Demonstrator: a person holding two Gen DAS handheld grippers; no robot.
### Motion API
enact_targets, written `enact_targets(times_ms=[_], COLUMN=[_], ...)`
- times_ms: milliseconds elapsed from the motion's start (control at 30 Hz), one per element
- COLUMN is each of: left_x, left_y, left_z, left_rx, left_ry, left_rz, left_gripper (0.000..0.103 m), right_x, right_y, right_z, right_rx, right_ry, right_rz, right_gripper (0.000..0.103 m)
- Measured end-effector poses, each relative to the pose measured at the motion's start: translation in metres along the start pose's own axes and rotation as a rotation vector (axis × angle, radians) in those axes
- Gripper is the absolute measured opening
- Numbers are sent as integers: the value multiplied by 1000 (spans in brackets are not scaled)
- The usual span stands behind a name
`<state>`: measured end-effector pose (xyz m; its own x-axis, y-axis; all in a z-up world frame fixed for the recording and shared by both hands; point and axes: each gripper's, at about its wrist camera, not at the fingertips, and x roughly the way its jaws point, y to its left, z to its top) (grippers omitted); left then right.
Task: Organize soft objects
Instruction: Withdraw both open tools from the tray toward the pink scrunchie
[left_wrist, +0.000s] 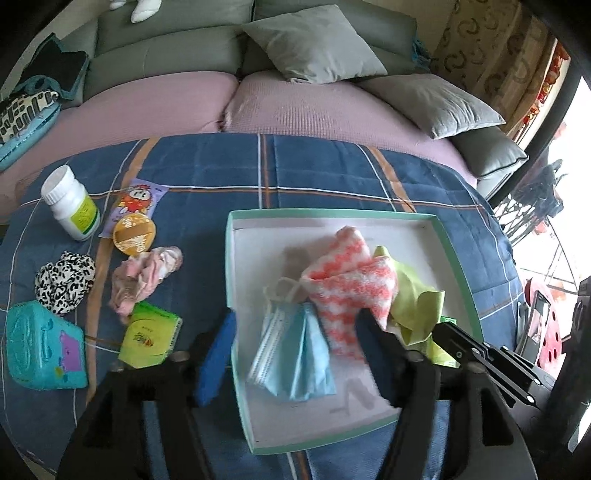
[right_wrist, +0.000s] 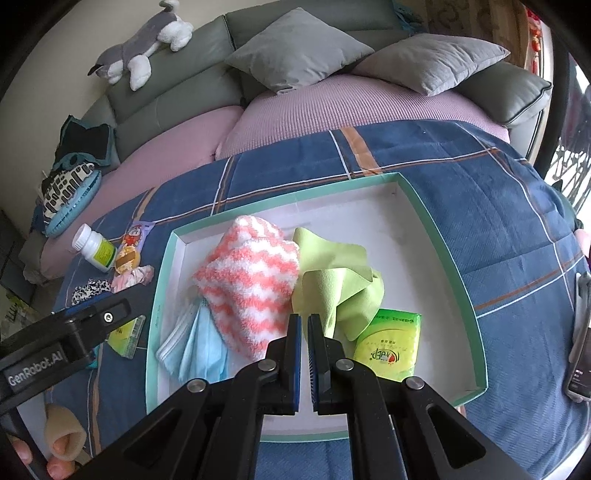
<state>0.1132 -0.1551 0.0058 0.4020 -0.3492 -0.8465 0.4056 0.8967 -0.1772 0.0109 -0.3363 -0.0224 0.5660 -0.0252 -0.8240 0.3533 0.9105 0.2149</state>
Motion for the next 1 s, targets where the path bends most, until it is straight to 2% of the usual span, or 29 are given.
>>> enact_targets(times_ms=[33,67,100,167,267,300,333,367,433,567,700,1000], left_x=[0,0,0,1,1,2,3,3,1,2,2,-8], left_y=[1,2,4,7,14,16,18,19,23,30,36,48], left_z=[0,0,0,-1,-2,-2,-3,-4,-5,-7,-8,-6], left_rx=[-2,-4,-4,-5,-16,-18,-20,-22,-23,-37,-44,-64], left_ry=[1,1,1,1,1,5,8,4,-13,-6,-12,-27], left_rz=[5,13,22,40,56,64,73,82,104,112,119,107], left_gripper=[70,70,70,80,81,84,94,97,99,99,99,99], right_x=[0,1,1,2,1,2,1,1,1,1,-1,-8], right_y=[1,1,2,3,6,8,8,9,10,10,10,20], right_z=[0,-1,-1,-2,-2,-2,-2,-2,-2,-3,-3,0], right_rx=[-2,-5,-6,-10,-23,-28,-31,-34,-40,-47,-49,-52], right_ry=[2,3,4,7,6,6,4,0,-5,-11,-21,-39], right_rz=[-2,-7,-9,-13,-18,-24,-30,-36,-43,-60,-77,-54], right_gripper=[6,12,29,54,56,65,72,80,85,103,103,103])
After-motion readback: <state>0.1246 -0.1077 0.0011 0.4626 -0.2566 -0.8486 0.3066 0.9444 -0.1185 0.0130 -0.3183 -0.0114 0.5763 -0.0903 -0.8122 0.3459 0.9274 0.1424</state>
